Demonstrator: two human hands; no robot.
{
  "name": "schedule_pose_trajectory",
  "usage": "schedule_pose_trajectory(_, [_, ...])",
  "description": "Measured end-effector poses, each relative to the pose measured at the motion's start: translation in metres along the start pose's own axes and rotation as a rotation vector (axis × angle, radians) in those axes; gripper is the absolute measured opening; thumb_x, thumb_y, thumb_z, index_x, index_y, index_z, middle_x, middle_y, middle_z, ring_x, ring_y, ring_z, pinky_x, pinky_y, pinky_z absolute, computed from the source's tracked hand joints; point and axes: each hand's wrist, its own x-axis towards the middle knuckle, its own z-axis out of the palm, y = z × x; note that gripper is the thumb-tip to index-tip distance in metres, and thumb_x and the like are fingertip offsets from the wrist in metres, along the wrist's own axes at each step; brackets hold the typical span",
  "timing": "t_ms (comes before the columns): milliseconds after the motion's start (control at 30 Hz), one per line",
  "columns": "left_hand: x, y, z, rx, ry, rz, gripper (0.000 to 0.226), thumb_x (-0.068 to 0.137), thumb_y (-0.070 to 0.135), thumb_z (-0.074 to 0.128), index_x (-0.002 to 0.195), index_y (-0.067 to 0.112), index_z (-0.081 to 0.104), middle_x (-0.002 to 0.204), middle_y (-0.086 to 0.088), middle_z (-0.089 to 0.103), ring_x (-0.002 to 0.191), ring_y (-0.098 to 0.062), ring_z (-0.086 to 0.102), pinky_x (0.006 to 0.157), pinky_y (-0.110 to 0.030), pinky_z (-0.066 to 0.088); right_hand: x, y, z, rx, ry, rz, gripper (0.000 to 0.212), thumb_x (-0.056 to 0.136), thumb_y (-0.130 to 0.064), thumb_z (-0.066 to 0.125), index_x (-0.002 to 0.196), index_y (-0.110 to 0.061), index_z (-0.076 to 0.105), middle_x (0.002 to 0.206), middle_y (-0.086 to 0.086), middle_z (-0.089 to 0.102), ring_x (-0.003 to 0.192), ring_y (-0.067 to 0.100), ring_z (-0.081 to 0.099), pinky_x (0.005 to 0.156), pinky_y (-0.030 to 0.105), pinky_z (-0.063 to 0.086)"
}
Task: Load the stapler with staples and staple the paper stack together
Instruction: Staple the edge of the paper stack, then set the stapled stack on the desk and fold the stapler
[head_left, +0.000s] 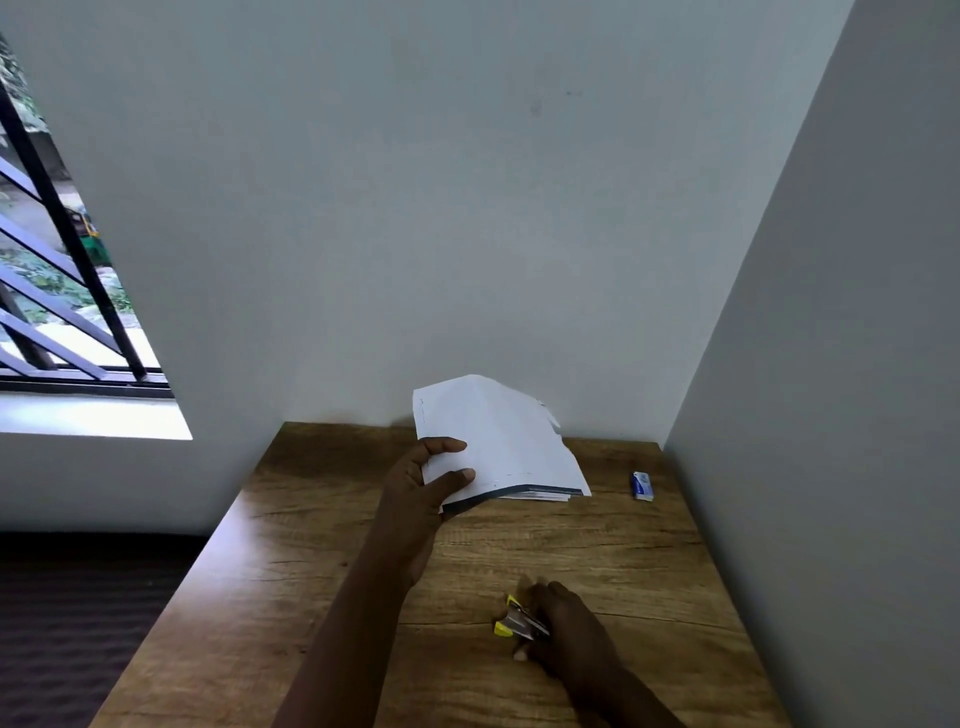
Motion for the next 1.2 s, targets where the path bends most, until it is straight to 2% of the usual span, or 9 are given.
schedule_pose_trajectory(167, [0.005,-0.002,0.003,-0.025,-0.029,0.004,0.027,0.075,0.001,0.071,0.091,0.023,0.072,0.118,-0.002,0.062,0.111,-0.024,0.059,0.069,-0.029,0.059,-0.001,-0.009,-0.026,0.582,0.22,0.093,0.012,0.085,-0.035,0.067,0.095,-0.029,0.067,0.095,-0.005,0.069,0.092,0.018,0.064,0.078,0.031,0.051])
schedule_pose_trajectory(333, [0.011,-0.006,0.005,0.004,-0.044,-0.018,0.028,0.079,0.0,0.069,0.091,0.024,0.072,0.121,-0.002,0.06,0.11,-0.024,0.057,0.065,-0.027,0.057,0.011,-0.013,-0.083,1.585,0.219,0.199,0.041,0.099,-0.04,0.037,0.105,-0.008,0.061,0.088,0.015,0.076,0.077,0.024,0.074,0.059,0.028,0.059])
schedule_pose_trajectory(400, [0.013,-0.009,0.005,0.03,-0.044,-0.022,0.028,0.08,0.001,0.069,0.091,0.026,0.072,0.118,0.0,0.06,0.104,-0.022,0.057,0.059,-0.024,0.056,0.017,-0.005,-0.104,1.739,0.203,0.181,0.05,0.096,-0.053,0.031,0.108,-0.012,0.056,0.094,0.018,0.076,0.085,0.027,0.074,0.064,0.033,0.059])
schedule_pose_trajectory(533, [0.017,-0.022,0.0,0.079,-0.024,-0.045,0.028,0.081,0.0,0.068,0.097,0.023,0.069,0.115,0.001,0.061,0.099,-0.018,0.059,0.059,-0.026,0.056,0.03,0.004,-0.133,1.649,0.226,0.143,0.043,0.09,-0.056,0.041,0.109,-0.022,0.061,0.097,0.012,0.076,0.082,0.024,0.074,0.067,0.034,0.057])
schedule_pose_trajectory(700, [0.028,-0.041,-0.006,0.254,-0.004,-0.079,0.027,0.084,0.003,0.067,0.099,0.025,0.069,0.115,0.003,0.06,0.099,-0.018,0.06,0.06,-0.022,0.056,0.037,0.013,-0.139,1.296,0.315,0.144,0.053,0.083,-0.011,0.07,0.13,-0.015,0.046,0.104,0.021,0.061,0.093,0.034,0.065,0.076,0.038,0.059])
schedule_pose_trajectory(800, [0.036,-0.056,-0.009,0.387,-0.001,-0.08,0.025,0.086,0.007,0.066,0.099,0.029,0.067,0.118,0.003,0.058,0.103,-0.019,0.059,0.063,-0.023,0.057,0.042,0.016,-0.132,1.029,0.392,0.128,0.038,0.085,-0.002,0.067,0.116,-0.014,0.05,0.079,0.01,0.057,0.077,0.021,0.06,0.065,0.027,0.056])
schedule_pose_trajectory(933, [0.046,-0.076,-0.016,0.466,0.092,-0.094,0.02,0.086,0.007,0.068,0.098,0.023,0.067,0.113,-0.003,0.062,0.097,-0.023,0.063,0.067,-0.032,0.057,0.056,0.024,-0.119,0.819,0.502,0.091,0.016,0.083,0.008,0.064,0.093,-0.005,0.067,0.089,0.005,0.067,0.086,0.023,0.063,0.058,0.011,0.051])
schedule_pose_trajectory(1067, [0.057,-0.095,-0.026,0.526,0.127,-0.138,0.023,0.084,-0.001,0.067,0.095,0.019,0.069,0.114,-0.007,0.064,0.099,-0.025,0.063,0.076,-0.033,0.058,0.071,0.033,-0.104,0.645,0.452,0.102,0.021,0.084,0.007,0.062,0.098,-0.005,0.071,0.105,0.008,0.07,0.101,0.02,0.063,0.088,0.036,0.056])
schedule_pose_trajectory(1200, [0.066,-0.115,-0.031,0.744,0.065,-0.133,0.033,0.084,-0.002,0.067,0.109,0.018,0.067,0.129,-0.002,0.052,0.117,-0.017,0.05,0.1,-0.03,0.045,0.084,0.041,-0.094,0.477,0.365,0.136,0.031,0.082,-0.003,0.069,0.11,-0.017,0.067,0.122,0.006,0.065,0.108,0.016,0.06,0.091,0.027,0.05])
